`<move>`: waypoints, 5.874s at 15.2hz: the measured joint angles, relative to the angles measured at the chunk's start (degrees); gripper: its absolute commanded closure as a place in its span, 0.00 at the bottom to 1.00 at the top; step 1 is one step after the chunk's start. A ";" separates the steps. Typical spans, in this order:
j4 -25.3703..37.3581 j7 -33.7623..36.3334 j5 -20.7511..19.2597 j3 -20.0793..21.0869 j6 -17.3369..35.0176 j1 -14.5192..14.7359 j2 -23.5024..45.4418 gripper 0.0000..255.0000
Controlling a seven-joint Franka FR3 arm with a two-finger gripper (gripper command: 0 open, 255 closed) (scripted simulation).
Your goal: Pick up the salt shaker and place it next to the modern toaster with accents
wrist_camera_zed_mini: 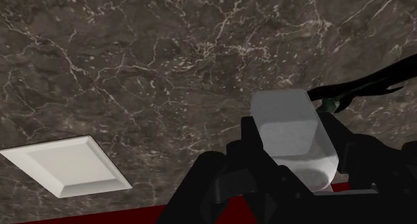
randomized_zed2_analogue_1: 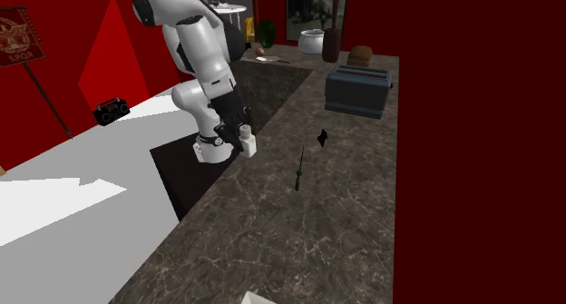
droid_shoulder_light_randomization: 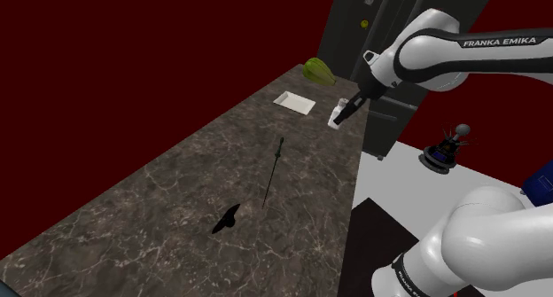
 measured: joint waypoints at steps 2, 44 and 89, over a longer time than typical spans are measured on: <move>1.28 0.25 -0.11 0.17 -1.73 -0.10 -0.46 1.00; 4.36 33.84 13.16 32.64 -22.09 9.38 -21.70 1.00; 92.50 88.68 28.91 118.29 -39.44 -47.22 -10.69 1.00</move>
